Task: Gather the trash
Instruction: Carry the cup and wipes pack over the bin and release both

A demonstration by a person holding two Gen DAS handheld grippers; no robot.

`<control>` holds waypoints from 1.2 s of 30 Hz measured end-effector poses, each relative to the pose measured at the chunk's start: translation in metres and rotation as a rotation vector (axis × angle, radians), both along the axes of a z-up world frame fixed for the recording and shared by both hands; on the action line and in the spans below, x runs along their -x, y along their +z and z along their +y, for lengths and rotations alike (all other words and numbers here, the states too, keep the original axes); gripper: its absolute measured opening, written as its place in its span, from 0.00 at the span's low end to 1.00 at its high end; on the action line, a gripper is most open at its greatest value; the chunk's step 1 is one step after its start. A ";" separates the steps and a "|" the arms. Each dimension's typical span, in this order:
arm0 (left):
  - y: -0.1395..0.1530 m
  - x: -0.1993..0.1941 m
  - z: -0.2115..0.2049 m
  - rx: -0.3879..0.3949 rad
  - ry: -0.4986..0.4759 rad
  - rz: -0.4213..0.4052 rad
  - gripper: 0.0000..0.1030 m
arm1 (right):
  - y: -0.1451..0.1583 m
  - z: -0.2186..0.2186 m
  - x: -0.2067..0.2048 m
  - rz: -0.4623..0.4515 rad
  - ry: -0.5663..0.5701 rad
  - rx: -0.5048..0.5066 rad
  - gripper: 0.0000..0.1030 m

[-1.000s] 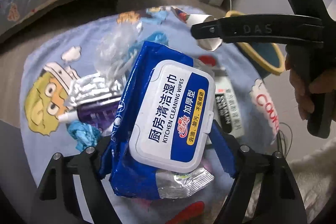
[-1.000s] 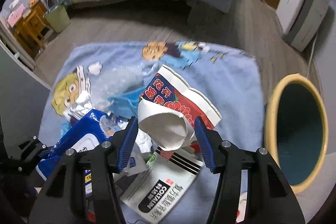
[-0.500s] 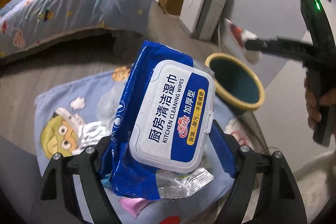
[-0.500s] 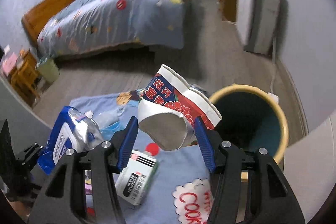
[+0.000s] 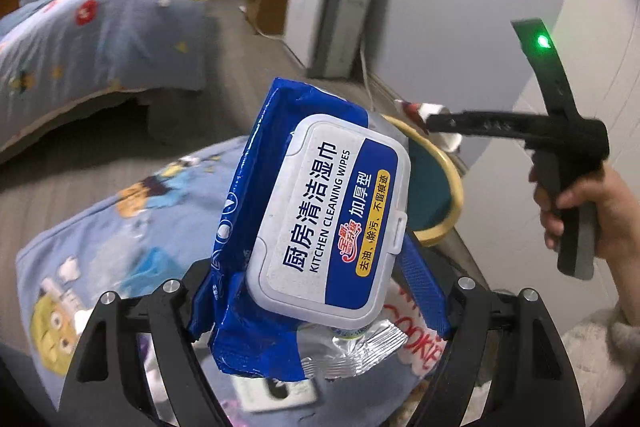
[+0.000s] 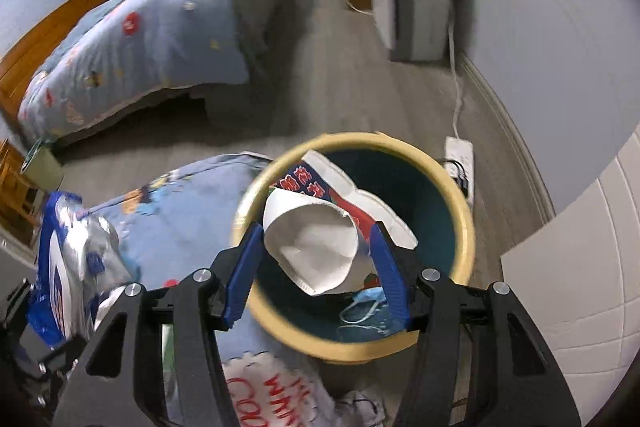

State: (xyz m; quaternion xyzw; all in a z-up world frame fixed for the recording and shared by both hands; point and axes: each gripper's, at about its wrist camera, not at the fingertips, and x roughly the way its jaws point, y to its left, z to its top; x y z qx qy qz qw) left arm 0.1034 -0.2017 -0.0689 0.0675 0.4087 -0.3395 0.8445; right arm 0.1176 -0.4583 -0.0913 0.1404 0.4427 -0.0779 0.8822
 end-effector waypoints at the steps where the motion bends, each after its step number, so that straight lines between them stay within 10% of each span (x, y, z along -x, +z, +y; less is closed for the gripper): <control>1: -0.004 -0.002 -0.010 -0.008 -0.013 0.006 0.78 | -0.005 -0.008 -0.001 0.006 -0.016 -0.017 0.53; 16: -0.045 -0.053 -0.116 -0.080 -0.098 0.018 0.85 | -0.022 -0.054 0.001 0.005 -0.132 -0.142 0.66; 36: 0.012 -0.027 -0.015 -0.057 0.031 -0.110 0.93 | 0.027 0.017 -0.007 -0.082 -0.014 -0.003 0.91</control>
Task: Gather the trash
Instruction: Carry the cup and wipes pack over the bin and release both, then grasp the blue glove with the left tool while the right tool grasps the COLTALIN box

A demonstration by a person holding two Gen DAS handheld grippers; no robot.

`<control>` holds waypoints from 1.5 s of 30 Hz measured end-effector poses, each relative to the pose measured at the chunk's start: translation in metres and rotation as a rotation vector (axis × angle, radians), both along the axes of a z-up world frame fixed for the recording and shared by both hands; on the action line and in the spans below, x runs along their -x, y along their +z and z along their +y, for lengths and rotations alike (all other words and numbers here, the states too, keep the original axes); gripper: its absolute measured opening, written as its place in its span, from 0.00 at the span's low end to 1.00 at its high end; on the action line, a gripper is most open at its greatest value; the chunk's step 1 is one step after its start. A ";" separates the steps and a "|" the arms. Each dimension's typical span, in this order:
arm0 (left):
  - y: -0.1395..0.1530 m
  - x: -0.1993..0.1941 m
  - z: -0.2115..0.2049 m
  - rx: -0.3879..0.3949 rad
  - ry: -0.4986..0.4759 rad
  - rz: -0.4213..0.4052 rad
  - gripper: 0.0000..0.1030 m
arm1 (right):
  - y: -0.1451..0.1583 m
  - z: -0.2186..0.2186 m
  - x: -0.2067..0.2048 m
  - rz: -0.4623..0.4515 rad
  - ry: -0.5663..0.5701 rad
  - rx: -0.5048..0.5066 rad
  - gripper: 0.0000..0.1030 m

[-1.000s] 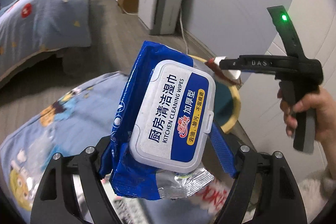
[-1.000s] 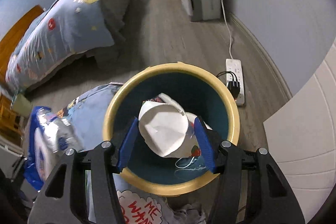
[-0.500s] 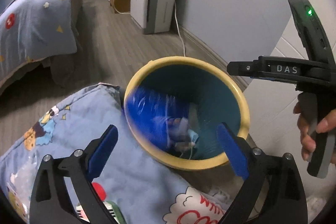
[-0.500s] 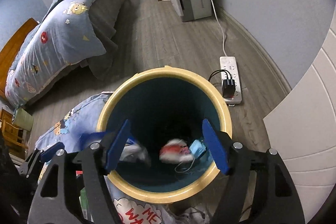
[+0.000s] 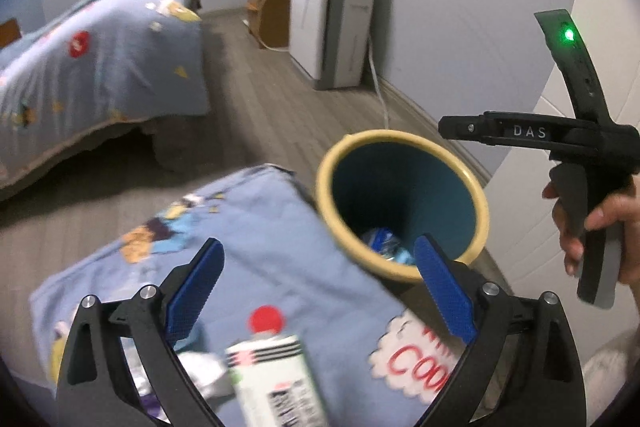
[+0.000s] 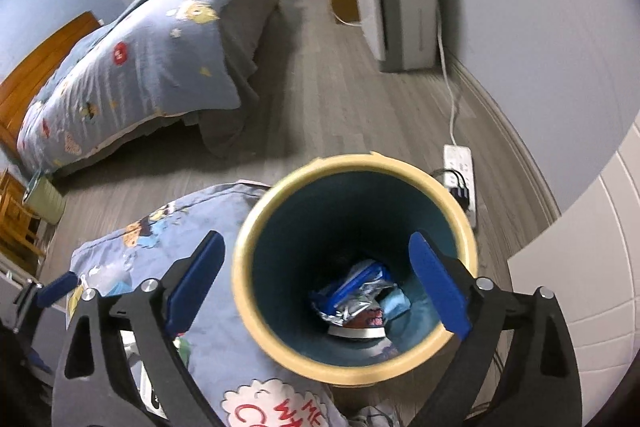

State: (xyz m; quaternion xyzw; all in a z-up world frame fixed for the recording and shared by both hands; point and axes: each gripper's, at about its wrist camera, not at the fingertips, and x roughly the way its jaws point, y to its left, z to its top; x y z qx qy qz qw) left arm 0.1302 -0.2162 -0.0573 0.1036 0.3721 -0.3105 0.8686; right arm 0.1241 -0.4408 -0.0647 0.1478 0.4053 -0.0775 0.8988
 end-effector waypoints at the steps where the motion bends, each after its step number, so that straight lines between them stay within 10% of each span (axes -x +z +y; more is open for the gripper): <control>1: 0.003 0.002 0.006 -0.003 0.006 -0.010 0.93 | 0.004 0.006 0.000 -0.005 0.011 0.010 0.91; 23: 0.037 0.063 0.183 0.000 0.360 -0.178 0.95 | 0.052 0.161 0.035 -0.228 0.241 0.143 0.95; 45: -0.010 0.059 0.262 -0.118 0.452 -0.108 0.95 | -0.046 0.211 0.040 0.068 0.230 0.058 0.95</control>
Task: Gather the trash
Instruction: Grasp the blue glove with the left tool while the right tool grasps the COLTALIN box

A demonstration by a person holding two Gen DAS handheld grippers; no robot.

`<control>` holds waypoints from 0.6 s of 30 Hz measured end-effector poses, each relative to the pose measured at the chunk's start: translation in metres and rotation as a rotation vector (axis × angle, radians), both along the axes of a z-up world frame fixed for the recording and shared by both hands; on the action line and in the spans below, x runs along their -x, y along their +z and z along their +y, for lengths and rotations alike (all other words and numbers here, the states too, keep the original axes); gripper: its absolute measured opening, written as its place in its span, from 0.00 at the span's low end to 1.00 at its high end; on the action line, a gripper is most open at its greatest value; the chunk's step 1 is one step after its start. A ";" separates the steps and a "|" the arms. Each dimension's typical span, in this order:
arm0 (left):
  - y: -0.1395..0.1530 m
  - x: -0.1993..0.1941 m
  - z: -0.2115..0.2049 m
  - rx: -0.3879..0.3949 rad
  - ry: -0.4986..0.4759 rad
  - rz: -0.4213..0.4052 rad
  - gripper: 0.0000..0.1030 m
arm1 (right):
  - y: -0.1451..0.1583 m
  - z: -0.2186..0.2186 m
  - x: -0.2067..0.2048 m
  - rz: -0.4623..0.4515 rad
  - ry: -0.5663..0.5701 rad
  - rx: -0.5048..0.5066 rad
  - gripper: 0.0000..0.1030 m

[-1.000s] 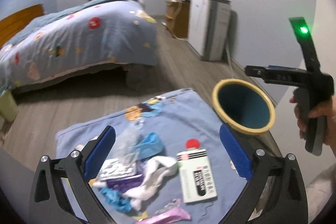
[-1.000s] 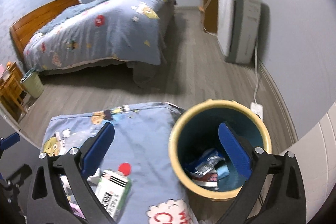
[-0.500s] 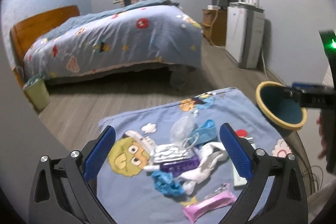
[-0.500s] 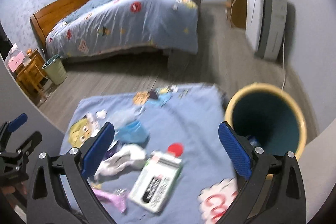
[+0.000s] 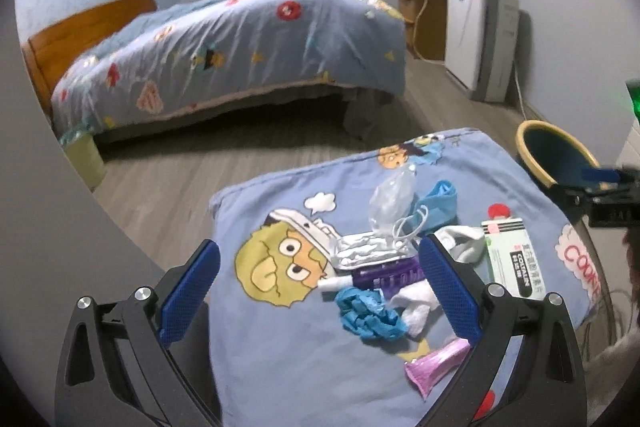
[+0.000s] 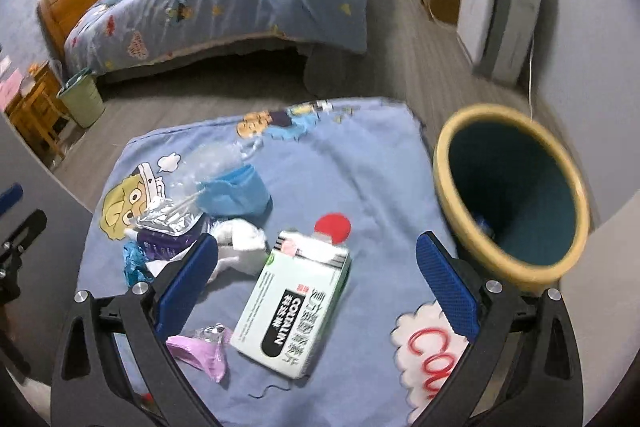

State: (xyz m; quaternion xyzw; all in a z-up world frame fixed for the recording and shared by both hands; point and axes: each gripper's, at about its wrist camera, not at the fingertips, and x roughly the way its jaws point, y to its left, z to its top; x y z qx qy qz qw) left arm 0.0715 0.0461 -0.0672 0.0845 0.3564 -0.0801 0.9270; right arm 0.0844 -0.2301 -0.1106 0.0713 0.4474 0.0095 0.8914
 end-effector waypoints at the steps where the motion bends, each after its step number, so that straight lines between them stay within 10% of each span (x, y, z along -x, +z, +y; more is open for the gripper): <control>1: -0.002 -0.002 0.000 0.009 0.007 0.006 0.95 | -0.004 0.000 -0.001 0.024 -0.021 -0.024 0.95; 14: -0.060 -0.026 -0.022 0.025 -0.032 0.210 0.92 | -0.064 0.026 -0.012 0.200 0.040 0.008 0.94; 18: -0.088 -0.035 -0.025 0.026 -0.030 0.319 0.64 | -0.075 0.030 -0.017 0.244 0.060 0.020 0.89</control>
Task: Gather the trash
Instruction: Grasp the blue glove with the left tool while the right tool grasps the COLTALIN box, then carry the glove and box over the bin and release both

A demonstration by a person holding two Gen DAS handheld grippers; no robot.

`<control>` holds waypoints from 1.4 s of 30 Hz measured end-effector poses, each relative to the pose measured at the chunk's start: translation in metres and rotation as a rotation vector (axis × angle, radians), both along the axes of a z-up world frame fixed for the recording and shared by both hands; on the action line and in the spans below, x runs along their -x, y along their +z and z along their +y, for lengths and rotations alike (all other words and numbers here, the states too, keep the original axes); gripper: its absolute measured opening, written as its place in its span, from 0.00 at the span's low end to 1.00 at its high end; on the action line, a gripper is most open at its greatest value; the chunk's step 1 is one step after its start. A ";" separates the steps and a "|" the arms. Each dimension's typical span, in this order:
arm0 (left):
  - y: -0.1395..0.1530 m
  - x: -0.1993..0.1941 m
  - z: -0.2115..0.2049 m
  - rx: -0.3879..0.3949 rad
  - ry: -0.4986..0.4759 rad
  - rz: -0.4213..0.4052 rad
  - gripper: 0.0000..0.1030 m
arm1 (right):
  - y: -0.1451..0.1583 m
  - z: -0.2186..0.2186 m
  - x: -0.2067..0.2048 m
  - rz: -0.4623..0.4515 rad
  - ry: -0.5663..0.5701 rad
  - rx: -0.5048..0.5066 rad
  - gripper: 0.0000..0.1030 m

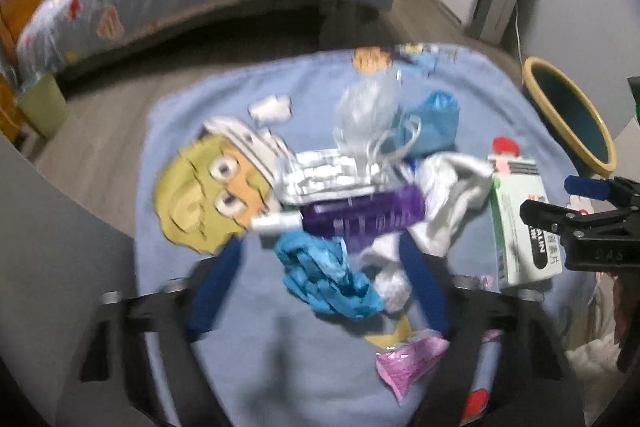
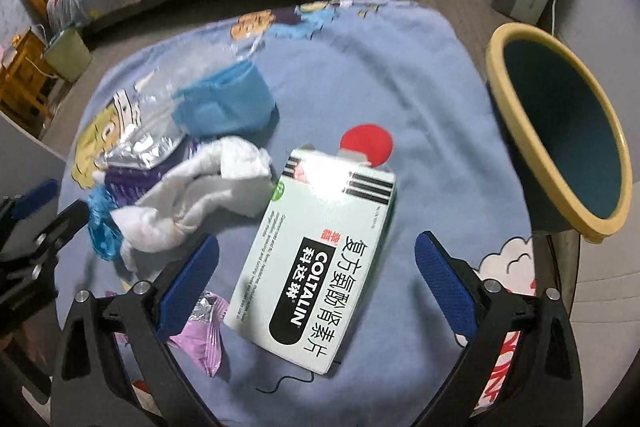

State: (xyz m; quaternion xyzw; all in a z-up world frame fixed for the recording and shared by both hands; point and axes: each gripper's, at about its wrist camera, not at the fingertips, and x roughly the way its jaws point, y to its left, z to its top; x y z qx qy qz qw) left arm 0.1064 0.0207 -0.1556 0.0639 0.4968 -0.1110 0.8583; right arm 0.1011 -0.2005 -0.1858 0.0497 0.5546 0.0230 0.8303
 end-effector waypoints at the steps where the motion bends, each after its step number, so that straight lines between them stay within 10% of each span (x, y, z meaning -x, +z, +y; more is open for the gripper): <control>1: -0.006 -0.002 0.000 -0.005 -0.001 0.026 0.60 | -0.003 0.001 -0.001 0.010 0.004 -0.003 0.89; 15: -0.032 -0.014 0.007 -0.026 0.047 0.138 0.30 | -0.022 0.002 -0.013 0.105 0.039 -0.006 0.78; 23: 0.024 -0.001 0.001 -0.062 0.016 -0.089 0.30 | 0.040 -0.031 -0.011 -0.009 -0.095 -0.116 0.78; 33: 0.136 0.012 -0.039 0.080 -0.108 -0.359 0.30 | 0.182 -0.123 -0.010 -0.279 -0.145 -0.133 0.78; 42: 0.146 0.018 -0.107 0.079 -0.232 -0.410 0.30 | 0.175 -0.189 -0.001 -0.386 -0.186 0.050 0.78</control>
